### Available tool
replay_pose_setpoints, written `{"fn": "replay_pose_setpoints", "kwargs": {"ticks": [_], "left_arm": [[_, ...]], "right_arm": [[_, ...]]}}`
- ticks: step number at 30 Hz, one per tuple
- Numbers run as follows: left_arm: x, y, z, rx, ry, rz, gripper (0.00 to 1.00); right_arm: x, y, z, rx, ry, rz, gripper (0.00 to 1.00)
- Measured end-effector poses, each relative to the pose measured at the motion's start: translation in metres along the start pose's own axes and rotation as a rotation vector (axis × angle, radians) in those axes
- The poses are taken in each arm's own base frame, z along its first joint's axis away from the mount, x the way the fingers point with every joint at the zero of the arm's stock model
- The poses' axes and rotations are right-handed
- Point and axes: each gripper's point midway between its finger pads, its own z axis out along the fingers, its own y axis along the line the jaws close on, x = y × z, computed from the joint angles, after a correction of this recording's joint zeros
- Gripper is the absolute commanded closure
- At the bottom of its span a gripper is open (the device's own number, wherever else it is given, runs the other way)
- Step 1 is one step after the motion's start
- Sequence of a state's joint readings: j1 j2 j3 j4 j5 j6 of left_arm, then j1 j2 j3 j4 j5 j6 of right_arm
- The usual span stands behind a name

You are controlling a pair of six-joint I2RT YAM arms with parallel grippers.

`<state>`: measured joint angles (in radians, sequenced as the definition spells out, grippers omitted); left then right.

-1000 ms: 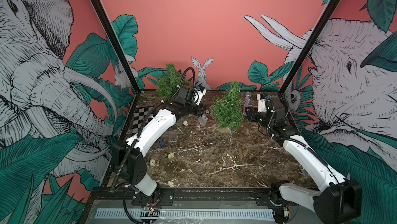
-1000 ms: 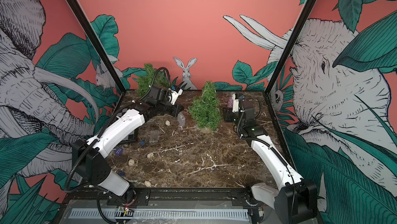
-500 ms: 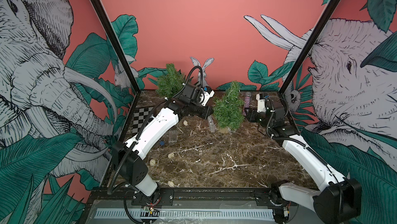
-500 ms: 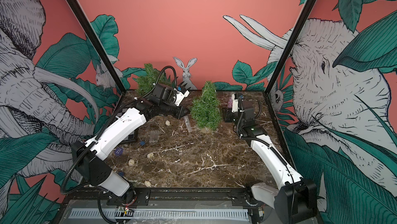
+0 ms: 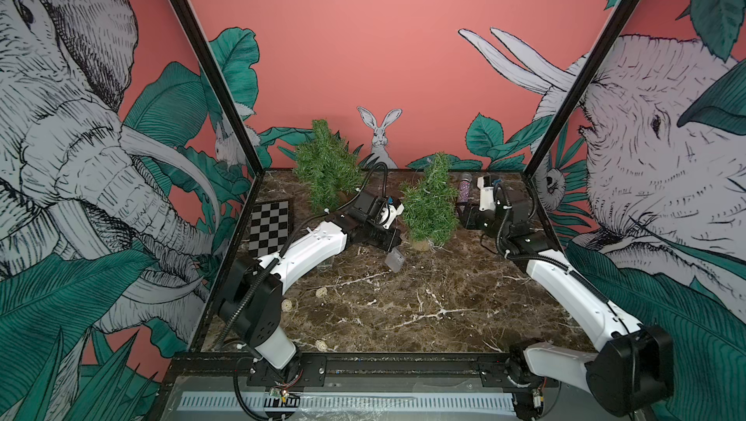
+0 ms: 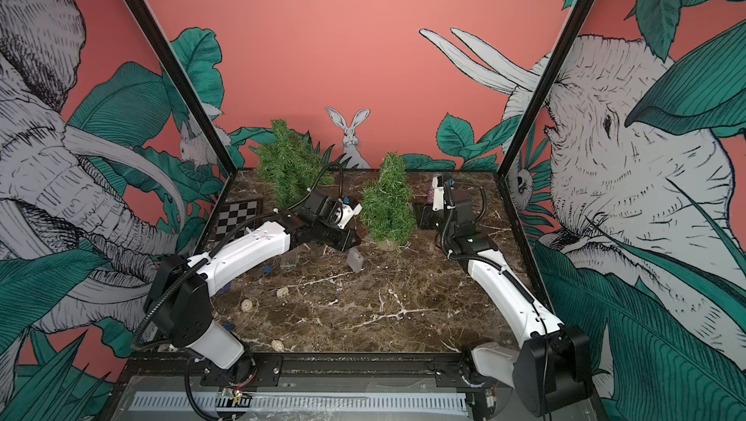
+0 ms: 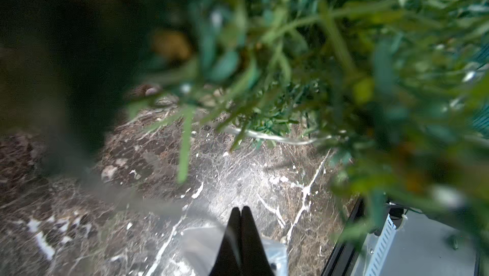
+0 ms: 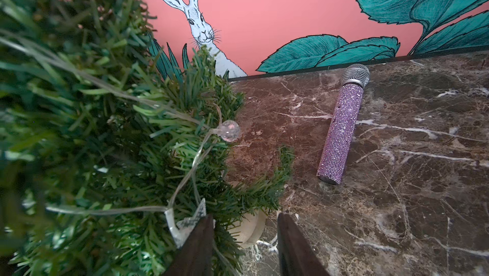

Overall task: Wrap string light around the christmas tree
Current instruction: Wrap the light string around the Christmas tree.

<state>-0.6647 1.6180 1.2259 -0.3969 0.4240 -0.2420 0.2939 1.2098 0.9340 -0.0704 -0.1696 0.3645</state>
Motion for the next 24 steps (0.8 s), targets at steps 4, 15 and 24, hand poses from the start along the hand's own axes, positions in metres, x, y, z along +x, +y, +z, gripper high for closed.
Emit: {"fn": "replay_pose_setpoints", "kwargs": {"ticks": [4, 15, 24], "left_arm": [[-0.001, 0.004, 0.004, -0.011, -0.008, 0.018, 0.6], [-0.002, 0.021, -0.046, -0.135, -0.114, 0.085, 0.5], [-0.018, 0.037, -0.05, -0.23, -0.23, 0.091, 0.37]], "right_arm": [[0.008, 0.0, -0.003, 0.003, 0.056, -0.007, 0.58], [0.007, 0.01, -0.049, 0.014, 0.145, -0.02, 0.45], [-0.038, 0.079, -0.096, -0.085, 0.042, -0.13, 0.24]]}}
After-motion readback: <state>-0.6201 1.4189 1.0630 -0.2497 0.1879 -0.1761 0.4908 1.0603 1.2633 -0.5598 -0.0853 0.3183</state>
